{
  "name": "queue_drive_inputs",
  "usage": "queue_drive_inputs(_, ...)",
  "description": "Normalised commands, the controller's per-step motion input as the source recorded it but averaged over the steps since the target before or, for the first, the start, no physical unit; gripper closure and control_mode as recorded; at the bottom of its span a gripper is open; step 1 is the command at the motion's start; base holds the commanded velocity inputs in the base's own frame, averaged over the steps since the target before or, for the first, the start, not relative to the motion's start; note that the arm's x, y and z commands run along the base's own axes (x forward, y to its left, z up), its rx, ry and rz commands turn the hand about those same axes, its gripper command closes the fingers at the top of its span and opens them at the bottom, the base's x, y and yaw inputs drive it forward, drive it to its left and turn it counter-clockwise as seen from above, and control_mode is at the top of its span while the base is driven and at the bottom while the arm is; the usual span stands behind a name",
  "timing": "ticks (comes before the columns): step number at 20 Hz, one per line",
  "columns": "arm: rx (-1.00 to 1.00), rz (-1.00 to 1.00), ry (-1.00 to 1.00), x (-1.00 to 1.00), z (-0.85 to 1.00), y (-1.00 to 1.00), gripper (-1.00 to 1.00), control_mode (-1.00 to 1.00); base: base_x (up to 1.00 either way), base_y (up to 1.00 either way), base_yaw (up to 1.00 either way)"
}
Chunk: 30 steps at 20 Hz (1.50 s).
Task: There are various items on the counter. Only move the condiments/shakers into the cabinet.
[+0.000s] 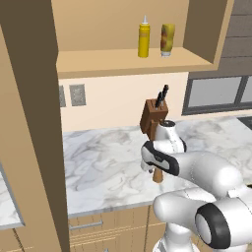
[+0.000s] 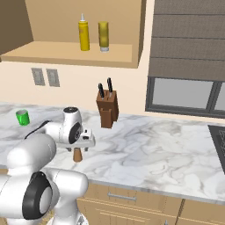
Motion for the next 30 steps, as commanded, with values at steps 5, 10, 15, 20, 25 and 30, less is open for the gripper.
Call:
queue_drive_inputs(5,0.0,0.0,0.03,-0.23,-0.1,0.01,1.0,-1.0,0.0,0.0,0.0)
queue_drive_inputs(10,0.08,0.0,-0.03,-0.75,0.2,0.0,1.0,-1.0,0.0,0.0,0.0)
queue_drive_inputs(15,0.16,0.0,-0.31,-0.66,0.97,0.0,1.0,-1.0,0.0,0.0,0.0)
queue_drive_inputs(20,0.1,0.0,-0.44,-0.2,1.0,0.0,1.0,-1.0,0.0,0.0,0.0)
queue_drive_inputs(25,0.02,0.0,-0.35,-0.01,1.0,0.0,1.0,-1.0,0.0,0.0,0.0)
queue_drive_inputs(30,0.0,0.0,-0.06,0.0,1.0,0.0,1.0,-1.0,0.0,0.0,0.0)
